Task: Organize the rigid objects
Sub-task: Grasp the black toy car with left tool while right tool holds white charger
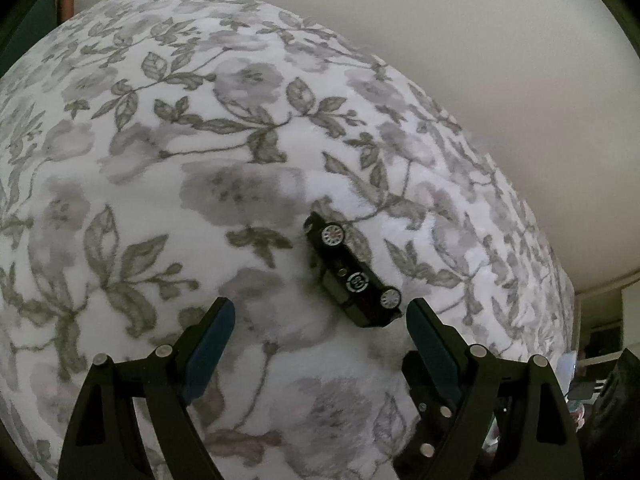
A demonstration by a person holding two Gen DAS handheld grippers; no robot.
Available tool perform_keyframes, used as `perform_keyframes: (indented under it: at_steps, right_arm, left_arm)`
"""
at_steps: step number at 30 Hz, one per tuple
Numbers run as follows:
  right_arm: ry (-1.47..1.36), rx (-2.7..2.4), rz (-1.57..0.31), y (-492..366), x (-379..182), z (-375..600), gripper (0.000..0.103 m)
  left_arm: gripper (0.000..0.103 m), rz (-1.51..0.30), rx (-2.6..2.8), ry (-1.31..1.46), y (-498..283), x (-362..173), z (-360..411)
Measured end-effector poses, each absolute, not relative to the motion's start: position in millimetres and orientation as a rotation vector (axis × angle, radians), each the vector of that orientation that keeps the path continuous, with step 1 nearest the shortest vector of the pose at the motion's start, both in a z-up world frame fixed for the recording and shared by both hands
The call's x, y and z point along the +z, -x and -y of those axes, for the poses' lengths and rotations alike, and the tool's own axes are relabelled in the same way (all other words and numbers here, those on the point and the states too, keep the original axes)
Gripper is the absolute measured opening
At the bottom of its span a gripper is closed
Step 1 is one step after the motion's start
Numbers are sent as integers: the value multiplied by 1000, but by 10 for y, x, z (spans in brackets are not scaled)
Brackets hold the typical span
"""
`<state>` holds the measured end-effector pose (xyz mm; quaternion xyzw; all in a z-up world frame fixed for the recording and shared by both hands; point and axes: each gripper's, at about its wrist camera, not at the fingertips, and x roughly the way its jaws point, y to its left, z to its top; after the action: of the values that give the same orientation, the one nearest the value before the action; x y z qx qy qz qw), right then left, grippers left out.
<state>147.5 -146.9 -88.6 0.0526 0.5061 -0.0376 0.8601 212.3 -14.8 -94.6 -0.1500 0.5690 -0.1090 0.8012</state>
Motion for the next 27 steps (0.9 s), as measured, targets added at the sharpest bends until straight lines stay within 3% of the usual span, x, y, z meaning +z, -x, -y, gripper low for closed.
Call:
perform_keyframes:
  at_steps: [14, 19, 20, 21, 27]
  right_arm:
    - [-145, -102, -1051, -1426, -780, 1673, 60]
    - [-142, -101, -1056, -1436, -781, 1678, 60]
    - [-140, -101, -1056, -1432, -775, 1677, 60]
    - [-139, -99, -1055, -1430, -772, 1676, 60]
    - [-140, -97, -1058, -1427, -771, 1682, 60]
  left_arm:
    - [87, -1138, -266, 327, -2188, -988, 330]
    - [71, -1106, -266, 314, -2200, -994, 373]
    - [62, -1102, -266, 314, -2200, -995, 379]
    - [46, -1100, -266, 314, -2197, -996, 380]
    - [31, -1097, -275, 307, -2182, -972, 341]
